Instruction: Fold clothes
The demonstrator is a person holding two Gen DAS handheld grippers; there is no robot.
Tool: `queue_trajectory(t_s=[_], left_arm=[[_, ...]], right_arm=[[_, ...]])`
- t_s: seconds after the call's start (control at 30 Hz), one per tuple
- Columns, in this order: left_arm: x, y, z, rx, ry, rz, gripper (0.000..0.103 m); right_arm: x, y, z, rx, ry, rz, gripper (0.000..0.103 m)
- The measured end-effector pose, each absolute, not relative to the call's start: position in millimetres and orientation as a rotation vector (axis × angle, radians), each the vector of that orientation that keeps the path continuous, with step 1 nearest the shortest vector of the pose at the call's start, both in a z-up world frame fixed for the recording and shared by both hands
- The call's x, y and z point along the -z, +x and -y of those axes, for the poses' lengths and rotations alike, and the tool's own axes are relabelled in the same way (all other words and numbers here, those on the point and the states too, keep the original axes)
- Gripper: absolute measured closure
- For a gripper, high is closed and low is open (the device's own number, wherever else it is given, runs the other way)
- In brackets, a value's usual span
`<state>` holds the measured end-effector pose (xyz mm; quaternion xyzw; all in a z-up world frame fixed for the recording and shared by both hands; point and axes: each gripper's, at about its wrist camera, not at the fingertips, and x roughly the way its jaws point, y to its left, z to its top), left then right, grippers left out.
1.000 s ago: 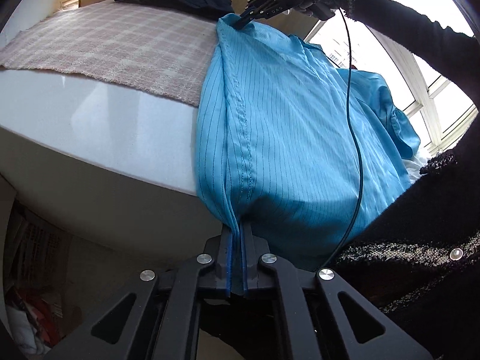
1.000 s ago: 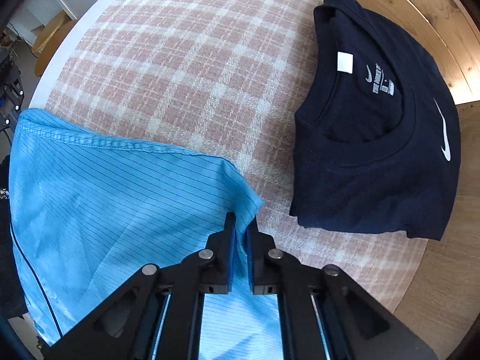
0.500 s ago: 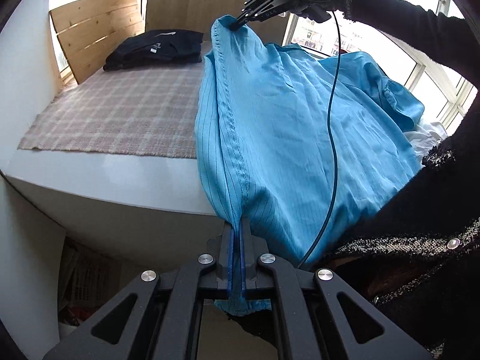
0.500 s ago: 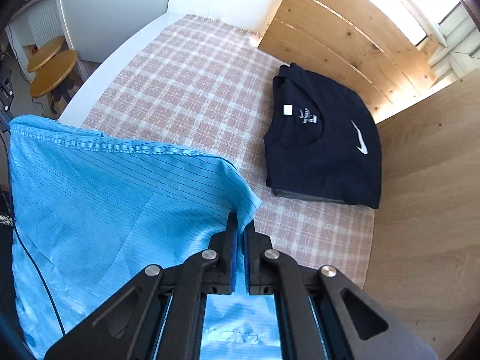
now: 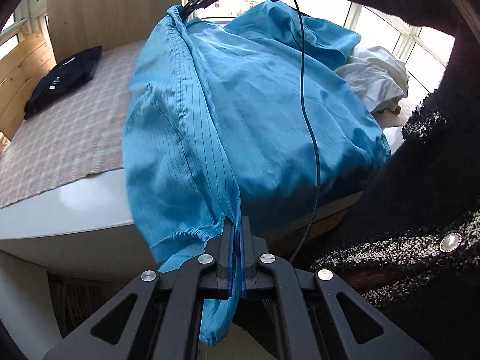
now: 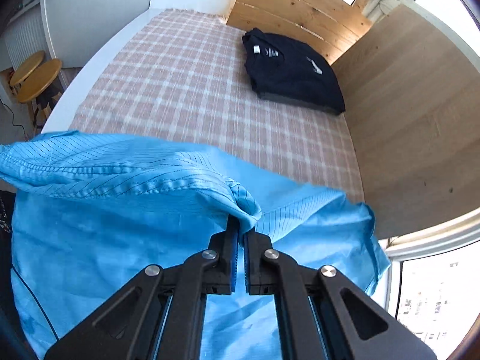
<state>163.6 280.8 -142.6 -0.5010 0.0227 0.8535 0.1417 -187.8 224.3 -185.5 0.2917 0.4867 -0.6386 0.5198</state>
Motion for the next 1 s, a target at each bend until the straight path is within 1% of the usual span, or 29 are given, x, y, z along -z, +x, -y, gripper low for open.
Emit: queue_trajectory(t_s=[0.13,0.3,0.4,0.5,0.53,0.57,0.6,0.67,0.73,0.77,0.83,0.9,0.93,1.0], left_arm=[[164,162,-292,-2.424,-1.479,-0.009,0.101],[183,166,-297,-2.422,-1.51,0.074,0.101],[194,172,-296,-2.406,-1.531,0.197,0.099],[195,194,-287,-2.39,-1.529,0.343,0.099],[193,205,-281,-2.393,-1.535,0.38,0.097],[191,214,-274,-2.398,-1.55,0.41,0.093],[190,224,-265,-2.411,-1.57,0.424,0.091],[189,234,-243,-2.46,-1.624,0.414,0.091],[189,233,-214,-2.511,-1.618,0.433,0.09],[191,229,-198,-2.533,-1.589,0.482,0.083],[197,217,-173,-2.569,-1.541,0.613,0.082],[200,207,-157,-2.578,-1.464,0.708,0.082],[202,203,-152,-2.57,-1.434,0.748,0.082],[205,197,-151,-2.547,-1.44,0.79,0.082]], right_arm=[[217,-191,-243,1.52,0.756,-1.201,0.1],[241,-194,-254,1.5,0.777,-1.26,0.1],[258,-196,-256,1.48,0.782,-1.335,0.1],[276,-202,-256,1.485,0.793,-1.414,0.1],[279,-204,-256,1.482,0.799,-1.425,0.1],[281,-203,-256,1.477,0.791,-1.439,0.1],[281,-202,-256,1.465,0.788,-1.456,0.099],[276,-199,-260,1.443,0.779,-1.49,0.098],[261,-200,-266,1.454,0.785,-1.49,0.097],[251,-201,-269,1.474,0.786,-1.484,0.097],[230,-199,-268,1.543,0.779,-1.463,0.096],[211,-186,-261,1.574,0.768,-1.384,0.096],[204,-174,-255,1.566,0.755,-1.343,0.096],[203,-143,-238,1.529,0.717,-1.32,0.096]])
